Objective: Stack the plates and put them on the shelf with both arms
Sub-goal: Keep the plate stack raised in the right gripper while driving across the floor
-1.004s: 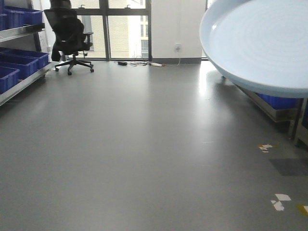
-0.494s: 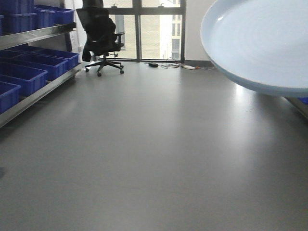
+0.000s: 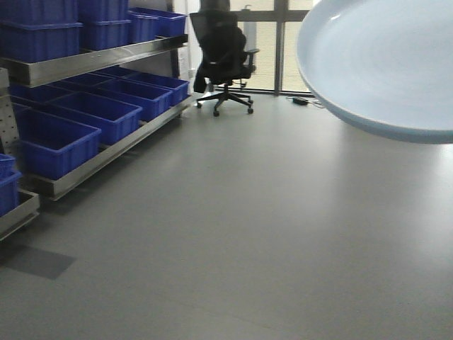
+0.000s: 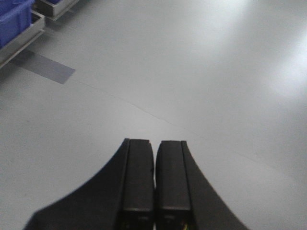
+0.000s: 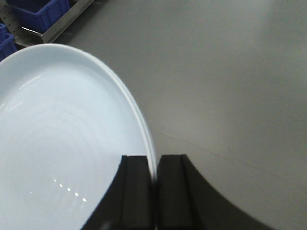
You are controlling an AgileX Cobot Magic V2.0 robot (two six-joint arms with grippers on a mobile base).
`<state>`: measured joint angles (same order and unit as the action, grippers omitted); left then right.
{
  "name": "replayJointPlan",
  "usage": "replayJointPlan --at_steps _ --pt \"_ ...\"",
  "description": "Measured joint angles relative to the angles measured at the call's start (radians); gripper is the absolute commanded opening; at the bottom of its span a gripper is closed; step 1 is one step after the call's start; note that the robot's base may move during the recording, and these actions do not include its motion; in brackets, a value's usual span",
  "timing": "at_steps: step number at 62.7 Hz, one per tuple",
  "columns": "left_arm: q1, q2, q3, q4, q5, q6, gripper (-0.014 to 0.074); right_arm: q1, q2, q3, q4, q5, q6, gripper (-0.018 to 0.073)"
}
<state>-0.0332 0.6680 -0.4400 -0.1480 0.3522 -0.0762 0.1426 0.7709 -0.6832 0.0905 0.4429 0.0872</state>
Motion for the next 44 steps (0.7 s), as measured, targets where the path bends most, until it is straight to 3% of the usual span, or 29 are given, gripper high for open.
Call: replayJointPlan --at_steps 44 --pt "0.0 0.0 0.0 0.0 0.0 0.0 0.009 0.0 0.0 0.0 0.0 0.0 0.0 0.0056"
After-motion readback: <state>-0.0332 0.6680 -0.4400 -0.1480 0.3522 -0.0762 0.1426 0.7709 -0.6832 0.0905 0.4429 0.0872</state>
